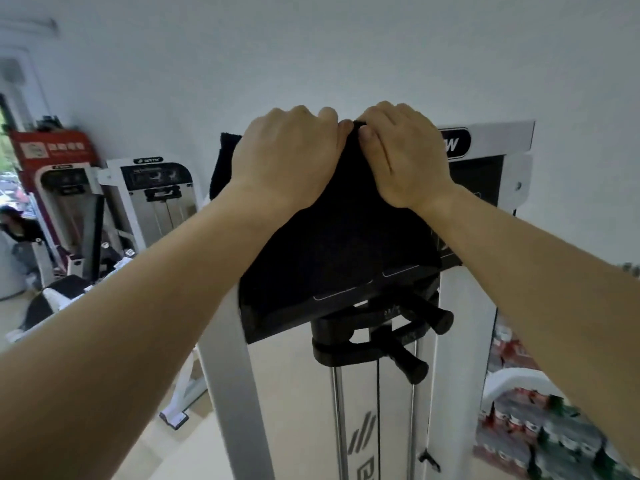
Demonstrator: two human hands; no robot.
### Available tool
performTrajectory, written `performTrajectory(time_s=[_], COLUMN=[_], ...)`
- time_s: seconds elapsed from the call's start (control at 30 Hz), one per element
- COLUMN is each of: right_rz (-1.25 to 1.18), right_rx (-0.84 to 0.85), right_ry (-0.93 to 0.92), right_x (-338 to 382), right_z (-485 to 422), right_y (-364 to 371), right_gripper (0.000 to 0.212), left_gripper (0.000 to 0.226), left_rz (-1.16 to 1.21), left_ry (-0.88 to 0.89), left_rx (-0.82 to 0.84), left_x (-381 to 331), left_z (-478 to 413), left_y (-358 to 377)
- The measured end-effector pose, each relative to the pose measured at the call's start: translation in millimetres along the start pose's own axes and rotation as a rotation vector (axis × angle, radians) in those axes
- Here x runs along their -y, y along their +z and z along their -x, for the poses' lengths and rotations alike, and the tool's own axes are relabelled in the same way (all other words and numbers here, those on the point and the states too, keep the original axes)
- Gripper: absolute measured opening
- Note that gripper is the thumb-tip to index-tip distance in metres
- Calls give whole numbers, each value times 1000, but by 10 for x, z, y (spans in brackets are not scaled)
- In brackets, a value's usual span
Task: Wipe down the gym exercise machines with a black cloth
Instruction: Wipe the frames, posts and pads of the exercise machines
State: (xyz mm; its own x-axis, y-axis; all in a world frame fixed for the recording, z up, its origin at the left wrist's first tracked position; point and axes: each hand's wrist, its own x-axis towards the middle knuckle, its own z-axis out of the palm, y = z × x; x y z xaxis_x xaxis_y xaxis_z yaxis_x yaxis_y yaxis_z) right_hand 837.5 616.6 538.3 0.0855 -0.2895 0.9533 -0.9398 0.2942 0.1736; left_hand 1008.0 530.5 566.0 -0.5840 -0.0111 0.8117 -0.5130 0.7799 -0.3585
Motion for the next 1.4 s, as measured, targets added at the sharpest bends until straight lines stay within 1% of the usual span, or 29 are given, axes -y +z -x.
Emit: performTrajectory(time_s=[0.07, 0.17, 0.3, 0.4, 0.5, 0.57, 0.67, 0.73, 0.9, 1.03, 1.13, 1.17, 1.27, 1.4], right_rz=[11, 76, 49, 37, 37, 56, 67, 52, 22, 14, 39, 47, 37, 4], right_rx=[-8, -15, -29, -41, -47, -39, -38, -39, -38, -22, 10, 23, 49, 49], right_ry=[29, 68, 13, -20, -48, -44, -25, -17, -6, 14, 60, 76, 116, 159], right_x=[-7, 237, 696, 693, 545, 396, 83, -131, -747, -1253, -1652, -1795, -2193, -2588], right_z=[-1, -44, -145, -139, -126, -112, -54, -10, 97, 192, 258, 283, 367, 445], right_y=[-10, -17, 33, 36, 37, 37, 26, 13, -19, -40, -56, -63, -113, -147], right_gripper=[46, 46, 43, 41, 41, 43, 44, 44, 43, 44, 47, 48, 48, 38], left_gripper=[40, 43, 41, 39, 38, 41, 51, 50, 49, 41, 44, 41, 16, 21], left_rz=[-16, 2, 103, 144, 87, 6, -161, -205, -224, -225, -246, -245, -223, -189], left_ry=[20, 4, -36, -25, -40, -31, 27, 48, 95, 123, 178, 193, 204, 223], left_rx=[-4, -28, -116, -145, -140, -123, -116, -92, -49, -34, -22, -15, 44, 76], left_x=[-39, 75, 345, 338, 265, 215, 42, -131, -642, -1040, -1369, -1487, -1835, -2182], left_z=[-22, 133, 502, 529, 419, 314, 100, -68, -459, -759, -1023, -1112, -1375, -1643], left_y=[-12, 2, 32, 33, 61, 93, 66, 50, 180, 355, 483, 538, 719, 846])
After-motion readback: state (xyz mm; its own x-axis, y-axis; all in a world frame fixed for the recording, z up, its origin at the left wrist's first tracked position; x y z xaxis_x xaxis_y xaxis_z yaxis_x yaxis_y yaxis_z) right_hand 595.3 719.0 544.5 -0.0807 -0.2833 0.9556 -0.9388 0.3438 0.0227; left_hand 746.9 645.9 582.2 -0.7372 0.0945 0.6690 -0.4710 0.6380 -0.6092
